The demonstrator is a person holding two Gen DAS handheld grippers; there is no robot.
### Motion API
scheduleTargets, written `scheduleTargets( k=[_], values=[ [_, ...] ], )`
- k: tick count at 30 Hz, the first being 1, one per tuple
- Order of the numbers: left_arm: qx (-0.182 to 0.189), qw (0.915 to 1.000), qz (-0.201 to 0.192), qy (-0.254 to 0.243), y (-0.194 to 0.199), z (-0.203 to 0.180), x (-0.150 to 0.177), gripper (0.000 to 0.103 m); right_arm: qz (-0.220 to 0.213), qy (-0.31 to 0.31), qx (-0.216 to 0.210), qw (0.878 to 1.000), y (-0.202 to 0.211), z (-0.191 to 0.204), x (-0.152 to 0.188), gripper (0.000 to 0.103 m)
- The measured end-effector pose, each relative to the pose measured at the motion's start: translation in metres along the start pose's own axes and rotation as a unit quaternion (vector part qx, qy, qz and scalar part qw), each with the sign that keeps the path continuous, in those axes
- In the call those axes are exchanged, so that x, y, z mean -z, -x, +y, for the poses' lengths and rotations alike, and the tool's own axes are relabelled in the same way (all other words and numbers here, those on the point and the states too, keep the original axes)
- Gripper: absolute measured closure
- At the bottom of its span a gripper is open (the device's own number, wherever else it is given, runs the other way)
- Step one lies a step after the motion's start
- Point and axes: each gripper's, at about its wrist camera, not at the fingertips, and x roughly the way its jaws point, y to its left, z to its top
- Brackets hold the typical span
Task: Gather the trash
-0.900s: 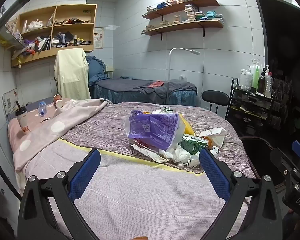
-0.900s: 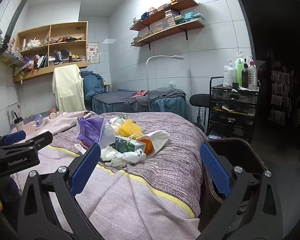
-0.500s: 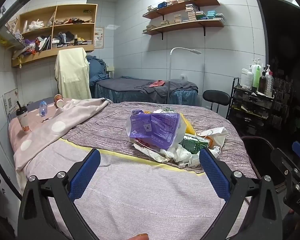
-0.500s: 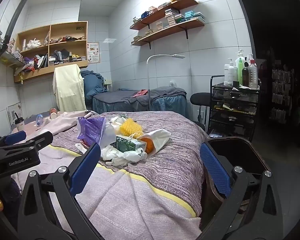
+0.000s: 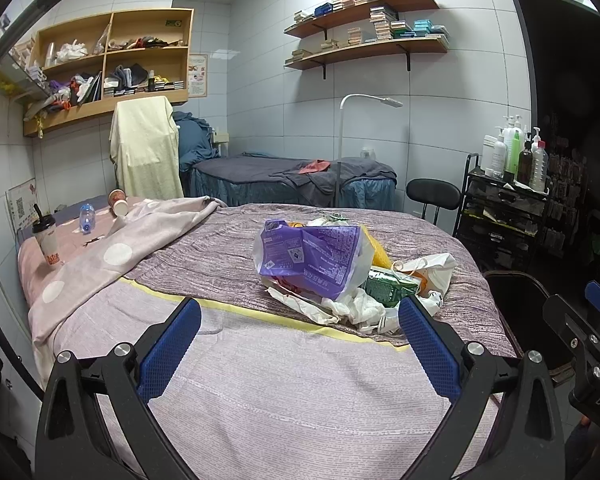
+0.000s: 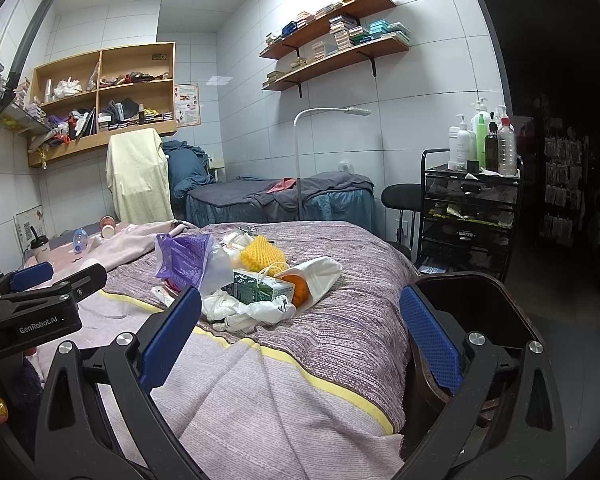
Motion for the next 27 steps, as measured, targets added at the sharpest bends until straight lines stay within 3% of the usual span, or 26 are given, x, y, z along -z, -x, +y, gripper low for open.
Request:
scheduleTargets(
  k=[27],
  values=[
    [-0.002, 1.0000, -0.001, 0.000, 0.0001, -0.0012, -0.0004, 0.006, 0.005, -0.003, -0.002, 1.000, -0.0051, 0.0011, 0.0046, 0.005]
  ],
)
